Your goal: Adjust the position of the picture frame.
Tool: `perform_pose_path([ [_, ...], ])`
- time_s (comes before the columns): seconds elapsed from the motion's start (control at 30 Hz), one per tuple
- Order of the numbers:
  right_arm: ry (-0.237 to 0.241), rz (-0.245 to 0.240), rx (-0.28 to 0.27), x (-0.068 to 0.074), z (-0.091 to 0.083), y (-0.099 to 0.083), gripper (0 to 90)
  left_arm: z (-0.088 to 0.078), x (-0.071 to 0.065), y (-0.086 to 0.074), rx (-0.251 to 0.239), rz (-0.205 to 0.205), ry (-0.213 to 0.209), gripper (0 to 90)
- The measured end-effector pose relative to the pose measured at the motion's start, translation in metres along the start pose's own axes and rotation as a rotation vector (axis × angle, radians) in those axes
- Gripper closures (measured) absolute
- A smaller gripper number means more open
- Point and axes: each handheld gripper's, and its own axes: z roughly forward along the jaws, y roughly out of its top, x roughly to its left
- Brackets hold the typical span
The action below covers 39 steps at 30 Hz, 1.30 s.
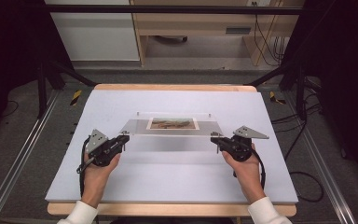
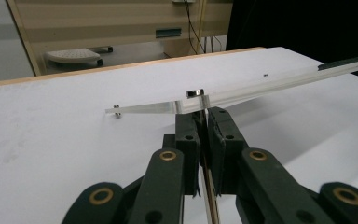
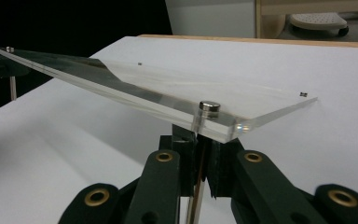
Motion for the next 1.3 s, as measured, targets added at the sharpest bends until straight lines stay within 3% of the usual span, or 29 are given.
perform_pose_path([
  [0.63, 0.006, -0.002, 0.067, 0.003, 0.001, -0.022, 84.7, -0.002, -0.002, -0.019, 0.098, 0.041, -0.007, 82.5],
  [0.7, 0.002, -0.007, 0.091, 0.003, 0.001, -0.029, 84.7, -0.002, -0.003, -0.024, 0.126, 0.046, -0.010, 82.7],
  [1.3, -0.010, -0.021, 0.200, 0.005, 0.006, -0.042, 83.8, 0.000, -0.006, -0.039, 0.207, 0.044, 0.001, 82.9],
])
